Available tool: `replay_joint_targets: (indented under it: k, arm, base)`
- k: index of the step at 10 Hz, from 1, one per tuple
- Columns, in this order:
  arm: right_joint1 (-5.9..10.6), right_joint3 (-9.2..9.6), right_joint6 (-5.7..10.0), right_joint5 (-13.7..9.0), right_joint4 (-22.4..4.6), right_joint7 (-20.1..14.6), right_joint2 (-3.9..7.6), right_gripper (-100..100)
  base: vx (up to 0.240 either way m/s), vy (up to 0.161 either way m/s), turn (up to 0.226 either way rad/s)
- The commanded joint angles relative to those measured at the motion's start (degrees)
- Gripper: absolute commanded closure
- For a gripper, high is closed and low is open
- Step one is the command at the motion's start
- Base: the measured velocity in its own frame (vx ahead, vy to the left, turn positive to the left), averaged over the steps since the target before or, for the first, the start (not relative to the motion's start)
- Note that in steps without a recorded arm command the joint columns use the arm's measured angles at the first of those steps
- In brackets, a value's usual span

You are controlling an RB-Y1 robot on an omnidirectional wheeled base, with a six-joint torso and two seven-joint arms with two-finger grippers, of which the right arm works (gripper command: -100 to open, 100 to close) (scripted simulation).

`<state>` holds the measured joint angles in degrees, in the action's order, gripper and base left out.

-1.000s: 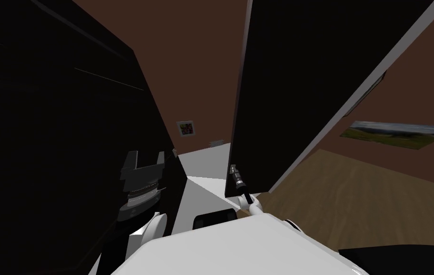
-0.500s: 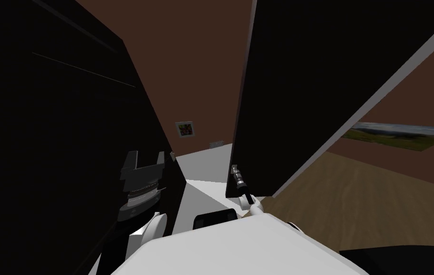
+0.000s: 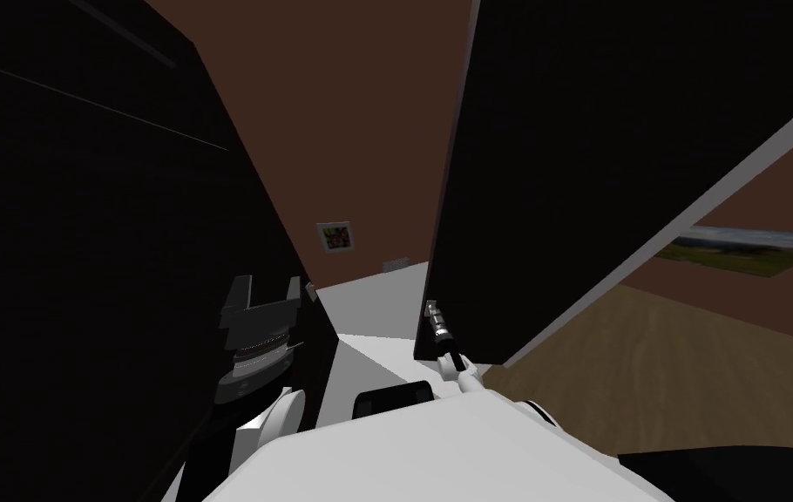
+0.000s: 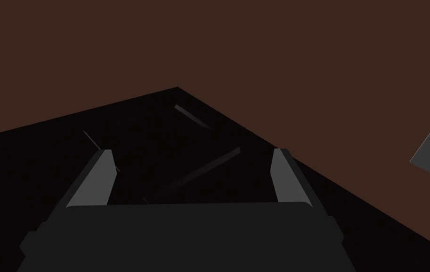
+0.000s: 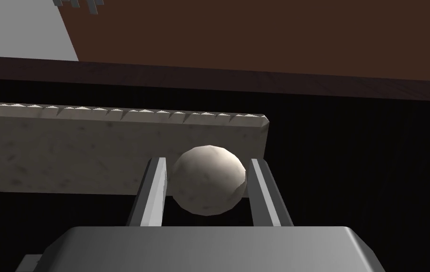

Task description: Push the door open

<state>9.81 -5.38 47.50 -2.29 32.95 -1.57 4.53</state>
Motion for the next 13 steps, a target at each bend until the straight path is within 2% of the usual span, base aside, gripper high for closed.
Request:
replay_joint_targets:
  k: [1, 3, 4, 7, 9, 10, 13]
  arm:
    - [-0.55, -1.27, -0.33, -0.7, 0.8, 0.3, 0.88, 100]
    - [-0.55, -1.27, -0.33, -0.7, 0.8, 0.3, 0.88, 100]
    - [-0.53, -2.54, -0.42, -1.4, 0.7, 0.7, 1.15, 100]
    - [-0.51, -4.21, -0.53, -2.4, 0.6, 1.3, 1.44, 100]
    - [-0.51, -4.21, -0.53, -2.4, 0.6, 1.3, 1.44, 100]
    - [-0.50, -5.55, -0.61, -3.2, 0.5, 1.8, 1.63, 100]
    - [-0.48, -7.20, -0.72, -4.2, 0.4, 2.4, 1.83, 100]
  base:
    - [0.174, 0.072, -0.072]
    - [0.080, 0.022, -0.012]
    - [0.173, 0.025, -0.077]
    - [0.196, 0.044, -0.054]
    - [0.079, 0.032, -0.025]
    - [0.125, 0.040, -0.059]
    - [0.185, 0.060, -0.076]
